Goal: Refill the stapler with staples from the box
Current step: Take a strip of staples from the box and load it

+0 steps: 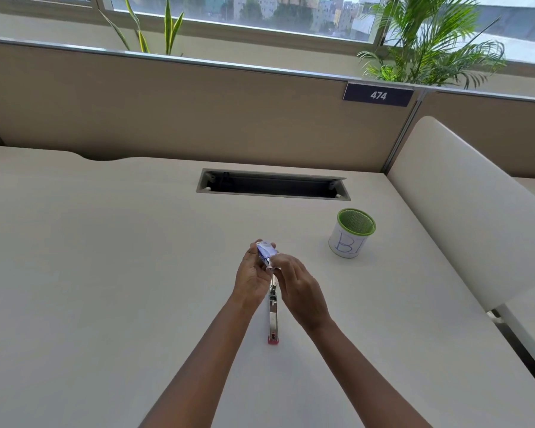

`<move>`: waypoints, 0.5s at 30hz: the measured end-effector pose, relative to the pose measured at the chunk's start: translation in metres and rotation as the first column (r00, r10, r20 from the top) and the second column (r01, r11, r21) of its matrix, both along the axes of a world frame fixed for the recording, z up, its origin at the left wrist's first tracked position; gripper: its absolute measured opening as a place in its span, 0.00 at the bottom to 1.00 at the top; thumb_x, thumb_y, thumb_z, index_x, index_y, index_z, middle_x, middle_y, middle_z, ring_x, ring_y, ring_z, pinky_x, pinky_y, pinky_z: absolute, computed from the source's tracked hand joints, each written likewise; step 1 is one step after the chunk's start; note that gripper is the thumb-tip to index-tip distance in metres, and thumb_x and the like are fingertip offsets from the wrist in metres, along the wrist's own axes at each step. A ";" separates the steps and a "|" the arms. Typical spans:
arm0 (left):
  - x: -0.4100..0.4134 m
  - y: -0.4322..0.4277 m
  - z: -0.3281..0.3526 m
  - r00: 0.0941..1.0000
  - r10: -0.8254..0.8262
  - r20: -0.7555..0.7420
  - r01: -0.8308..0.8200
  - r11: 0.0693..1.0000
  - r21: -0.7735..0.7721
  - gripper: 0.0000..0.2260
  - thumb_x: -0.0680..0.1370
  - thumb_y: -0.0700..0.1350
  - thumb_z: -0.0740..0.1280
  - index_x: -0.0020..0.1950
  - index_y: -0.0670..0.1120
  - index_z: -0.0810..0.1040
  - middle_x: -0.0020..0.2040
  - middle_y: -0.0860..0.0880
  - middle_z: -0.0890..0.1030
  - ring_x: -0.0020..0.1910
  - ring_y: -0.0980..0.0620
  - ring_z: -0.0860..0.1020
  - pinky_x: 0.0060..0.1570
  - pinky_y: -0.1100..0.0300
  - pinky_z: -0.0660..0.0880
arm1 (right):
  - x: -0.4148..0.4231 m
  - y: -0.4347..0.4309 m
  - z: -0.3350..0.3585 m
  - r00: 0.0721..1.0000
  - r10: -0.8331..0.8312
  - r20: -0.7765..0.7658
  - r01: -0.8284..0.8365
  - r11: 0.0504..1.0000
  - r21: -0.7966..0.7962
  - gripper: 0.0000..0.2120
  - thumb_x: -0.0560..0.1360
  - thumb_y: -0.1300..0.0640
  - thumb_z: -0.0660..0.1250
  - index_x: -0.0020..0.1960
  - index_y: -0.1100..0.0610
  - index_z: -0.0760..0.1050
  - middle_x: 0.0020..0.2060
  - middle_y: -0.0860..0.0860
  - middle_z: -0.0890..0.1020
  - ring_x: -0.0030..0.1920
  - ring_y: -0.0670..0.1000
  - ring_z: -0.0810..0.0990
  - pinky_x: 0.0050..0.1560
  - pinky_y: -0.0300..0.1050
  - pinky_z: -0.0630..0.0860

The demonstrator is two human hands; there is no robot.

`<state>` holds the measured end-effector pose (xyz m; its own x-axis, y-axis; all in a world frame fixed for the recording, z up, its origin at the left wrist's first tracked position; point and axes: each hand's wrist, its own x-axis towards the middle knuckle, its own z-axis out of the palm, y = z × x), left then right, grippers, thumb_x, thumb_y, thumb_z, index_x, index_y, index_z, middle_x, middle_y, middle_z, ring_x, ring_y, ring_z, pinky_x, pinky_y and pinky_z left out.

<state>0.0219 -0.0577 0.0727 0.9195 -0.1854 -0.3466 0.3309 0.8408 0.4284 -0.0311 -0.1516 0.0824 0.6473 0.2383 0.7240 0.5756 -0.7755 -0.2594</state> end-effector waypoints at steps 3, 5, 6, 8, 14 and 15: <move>-0.002 -0.004 -0.001 0.999 -0.018 -0.044 0.018 1.000 -0.005 0.14 0.82 0.44 0.52 0.44 0.42 0.73 0.42 0.42 0.75 0.41 0.49 0.75 0.31 0.66 0.80 | 0.004 -0.003 -0.005 0.999 -0.010 0.037 0.010 1.000 0.008 0.05 0.73 0.64 0.61 0.47 0.57 0.69 0.38 0.57 0.83 0.44 0.51 0.76 0.43 0.41 0.77; -0.004 -0.007 -0.002 0.996 -0.032 -0.079 0.029 0.999 -0.042 0.14 0.82 0.45 0.53 0.44 0.40 0.73 0.42 0.41 0.75 0.41 0.49 0.75 0.29 0.66 0.79 | 0.007 -0.005 -0.009 0.998 -0.009 0.058 0.008 1.000 0.008 0.05 0.72 0.65 0.63 0.46 0.57 0.70 0.37 0.57 0.83 0.44 0.50 0.73 0.44 0.42 0.75; -0.004 -0.008 -0.002 0.995 -0.038 -0.092 0.033 0.998 -0.055 0.14 0.82 0.45 0.53 0.44 0.40 0.73 0.42 0.41 0.75 0.40 0.49 0.75 0.29 0.66 0.79 | 0.007 -0.006 -0.011 0.998 -0.011 0.059 0.010 1.000 0.005 0.07 0.72 0.66 0.64 0.46 0.57 0.69 0.37 0.57 0.83 0.44 0.50 0.72 0.44 0.41 0.75; -0.005 -0.010 -0.003 0.993 -0.052 -0.111 0.045 0.997 -0.069 0.14 0.82 0.45 0.54 0.45 0.39 0.73 0.42 0.41 0.75 0.41 0.49 0.75 0.29 0.65 0.79 | 0.008 -0.008 -0.014 0.999 -0.011 0.048 0.011 1.000 0.003 0.12 0.70 0.68 0.67 0.47 0.57 0.69 0.38 0.57 0.83 0.44 0.50 0.71 0.45 0.41 0.74; -0.004 -0.011 -0.003 0.989 -0.085 -0.120 0.075 0.994 -0.083 0.14 0.82 0.45 0.54 0.46 0.38 0.73 0.42 0.41 0.76 0.30 0.52 0.82 0.29 0.66 0.80 | 0.012 -0.010 -0.012 0.999 -0.035 0.038 0.034 0.999 0.021 0.05 0.73 0.63 0.61 0.46 0.54 0.68 0.37 0.56 0.83 0.43 0.49 0.71 0.45 0.41 0.72; -0.005 -0.010 -0.003 0.989 -0.086 -0.119 0.078 0.994 -0.076 0.14 0.82 0.45 0.54 0.46 0.38 0.74 0.42 0.41 0.76 0.28 0.53 0.82 0.29 0.67 0.80 | 0.012 -0.010 -0.011 0.999 -0.034 0.034 0.033 0.999 0.024 0.05 0.73 0.63 0.60 0.45 0.54 0.68 0.37 0.56 0.83 0.43 0.49 0.71 0.45 0.41 0.72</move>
